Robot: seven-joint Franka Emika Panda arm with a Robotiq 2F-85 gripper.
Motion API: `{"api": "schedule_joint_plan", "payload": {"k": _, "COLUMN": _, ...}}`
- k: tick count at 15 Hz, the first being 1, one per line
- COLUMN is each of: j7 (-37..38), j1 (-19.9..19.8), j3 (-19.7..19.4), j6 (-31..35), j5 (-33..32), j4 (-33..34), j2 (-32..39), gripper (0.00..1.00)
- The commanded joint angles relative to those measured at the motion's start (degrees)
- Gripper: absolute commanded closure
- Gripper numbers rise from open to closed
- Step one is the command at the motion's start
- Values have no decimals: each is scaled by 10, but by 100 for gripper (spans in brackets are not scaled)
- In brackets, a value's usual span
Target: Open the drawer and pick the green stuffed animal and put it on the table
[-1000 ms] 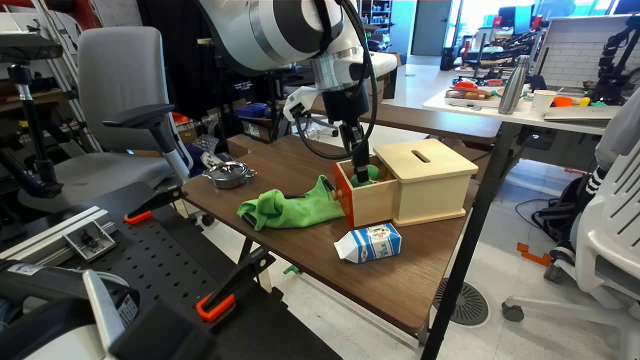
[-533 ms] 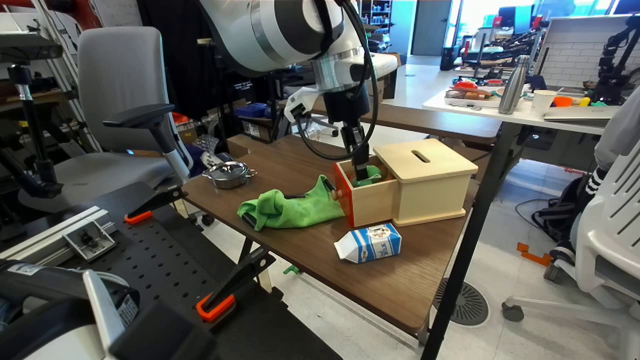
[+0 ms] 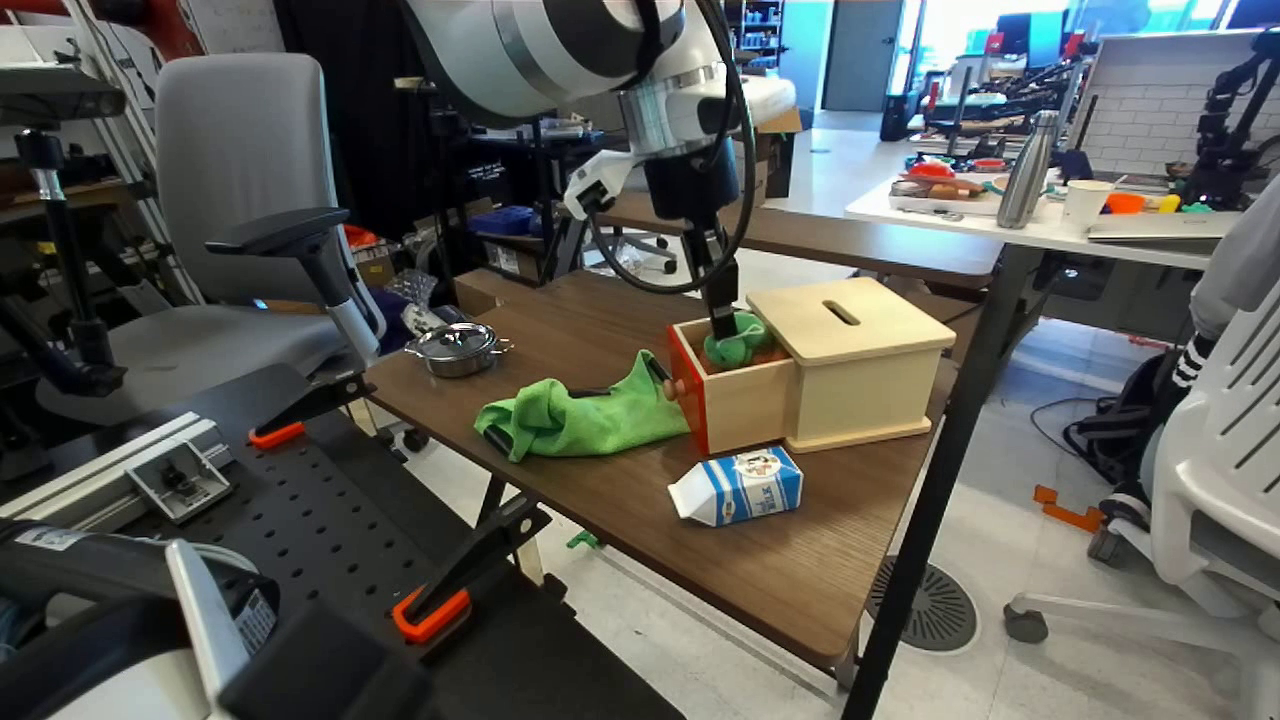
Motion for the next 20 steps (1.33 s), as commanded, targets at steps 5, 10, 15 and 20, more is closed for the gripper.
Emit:
{"api": "schedule_joint_plan", "payload": {"k": 5, "j7": 18, "j1": 47, "j3": -16, "j6": -3, "j5": -59, "j4": -89, "j2": -131, "gripper": 100}}
{"api": "schedule_joint_plan", "payload": {"k": 10, "j7": 29, "j1": 54, "j3": 27, "j6": 9, "j5": -108, "j4": -89, "j2": -160, "gripper": 100}}
{"api": "schedule_joint_plan", "payload": {"k": 15, "j7": -8, "j1": 49, "j3": 107, "j6": 24, "j5": -78, "j4": -65, "j2": -124, "gripper": 100}}
{"api": "schedule_joint_plan", "payload": {"k": 20, "j7": -37, "j1": 58, "j3": 143, "j6": 40, "j5": -73, "j4": -31, "j2": -63, "gripper": 100}}
